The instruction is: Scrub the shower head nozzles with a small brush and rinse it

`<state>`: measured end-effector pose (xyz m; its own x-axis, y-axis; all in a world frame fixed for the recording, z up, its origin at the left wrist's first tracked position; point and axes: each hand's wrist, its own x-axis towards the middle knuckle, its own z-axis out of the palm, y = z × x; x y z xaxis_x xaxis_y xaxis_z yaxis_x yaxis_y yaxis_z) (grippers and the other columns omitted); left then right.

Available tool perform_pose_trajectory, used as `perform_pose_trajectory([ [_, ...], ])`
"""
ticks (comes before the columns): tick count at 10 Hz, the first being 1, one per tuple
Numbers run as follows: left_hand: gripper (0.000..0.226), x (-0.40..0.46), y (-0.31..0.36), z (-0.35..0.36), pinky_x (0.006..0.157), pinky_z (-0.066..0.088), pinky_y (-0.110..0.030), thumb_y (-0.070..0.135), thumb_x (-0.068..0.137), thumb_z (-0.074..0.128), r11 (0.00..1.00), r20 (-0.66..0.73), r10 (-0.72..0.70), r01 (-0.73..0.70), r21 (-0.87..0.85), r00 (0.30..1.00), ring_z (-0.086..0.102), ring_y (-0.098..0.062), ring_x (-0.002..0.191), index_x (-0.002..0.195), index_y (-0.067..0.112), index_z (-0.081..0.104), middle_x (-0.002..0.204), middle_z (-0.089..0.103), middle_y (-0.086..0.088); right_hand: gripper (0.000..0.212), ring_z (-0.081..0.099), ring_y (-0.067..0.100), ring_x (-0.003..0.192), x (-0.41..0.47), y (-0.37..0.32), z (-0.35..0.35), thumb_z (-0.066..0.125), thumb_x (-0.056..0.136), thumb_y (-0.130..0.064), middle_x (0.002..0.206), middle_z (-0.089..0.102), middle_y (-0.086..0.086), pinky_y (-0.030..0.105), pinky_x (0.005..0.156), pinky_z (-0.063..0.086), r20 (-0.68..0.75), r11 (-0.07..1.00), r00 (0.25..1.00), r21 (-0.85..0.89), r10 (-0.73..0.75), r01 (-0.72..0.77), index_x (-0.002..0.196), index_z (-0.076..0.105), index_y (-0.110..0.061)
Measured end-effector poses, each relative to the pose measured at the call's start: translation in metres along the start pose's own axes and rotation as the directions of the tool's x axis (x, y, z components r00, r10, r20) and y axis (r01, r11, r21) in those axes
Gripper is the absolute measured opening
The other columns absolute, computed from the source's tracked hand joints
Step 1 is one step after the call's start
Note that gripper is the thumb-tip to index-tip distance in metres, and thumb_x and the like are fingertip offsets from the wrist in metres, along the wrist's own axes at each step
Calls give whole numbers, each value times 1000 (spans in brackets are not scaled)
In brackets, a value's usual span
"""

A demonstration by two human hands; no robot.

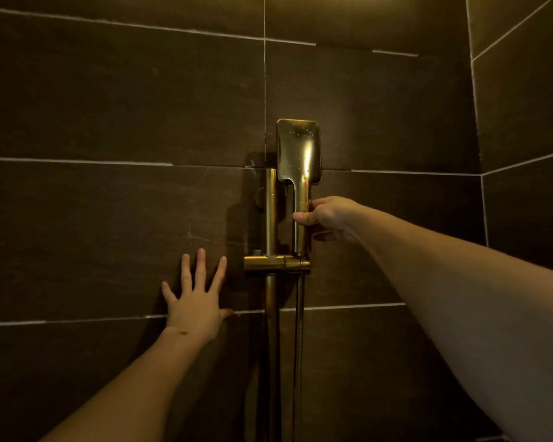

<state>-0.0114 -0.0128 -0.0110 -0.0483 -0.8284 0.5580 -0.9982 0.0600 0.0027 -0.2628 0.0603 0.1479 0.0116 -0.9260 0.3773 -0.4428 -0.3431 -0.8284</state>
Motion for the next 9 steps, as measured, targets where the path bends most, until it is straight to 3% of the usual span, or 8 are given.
perform_pose_trajectory([
  [3,109,-2,-1,-2,116,8,-74,62,91,59,1000,-31,8,-8,-2,999,-36,-38,147,148,42,-32,160,-42,-7,13,63,24,105,-1,4,3,73,85,-21,107,69,8,46,101,47,9,999,1000,36,-10,9,91,62,-20],
  [4,105,-5,0,-10,118,13,-70,56,92,61,1000,-8,8,-8,-21,1000,-31,-38,149,155,41,-22,163,-38,-6,14,66,23,103,-4,6,6,72,85,-22,106,71,7,45,99,50,-22,998,999,60,-33,34,96,65,-18],
  [6,83,-22,7,-37,119,20,-63,48,100,52,985,43,15,-8,-173,999,0,-38,156,160,44,-6,172,-6,-5,32,63,14,88,-23,28,30,64,90,-42,95,63,-1,35,82,56,-114,979,988,-190,-102,80,109,54,-18],
  [7,77,-42,14,-28,116,28,-60,46,100,49,991,-6,39,-39,-124,999,12,-39,154,160,42,1,171,7,-9,44,61,16,93,-38,49,43,64,89,-45,103,60,2,37,83,56,-193,971,979,-237,-72,25,118,53,-13],
  [8,69,-79,25,-10,111,38,-54,41,99,51,973,-84,69,-86,-213,994,30,-34,147,160,39,17,163,29,-10,61,53,24,120,-64,85,60,63,89,-45,134,50,9,44,99,49,-190,930,978,-366,-85,10,138,44,-14],
  [9,58,-135,42,29,103,46,-45,37,98,52,942,-150,77,-121,-313,986,46,-27,131,154,32,37,145,48,-4,65,47,22,128,-101,135,76,63,89,-42,143,43,5,42,103,47,-80,927,997,-375,-17,-14,144,38,-18],
])
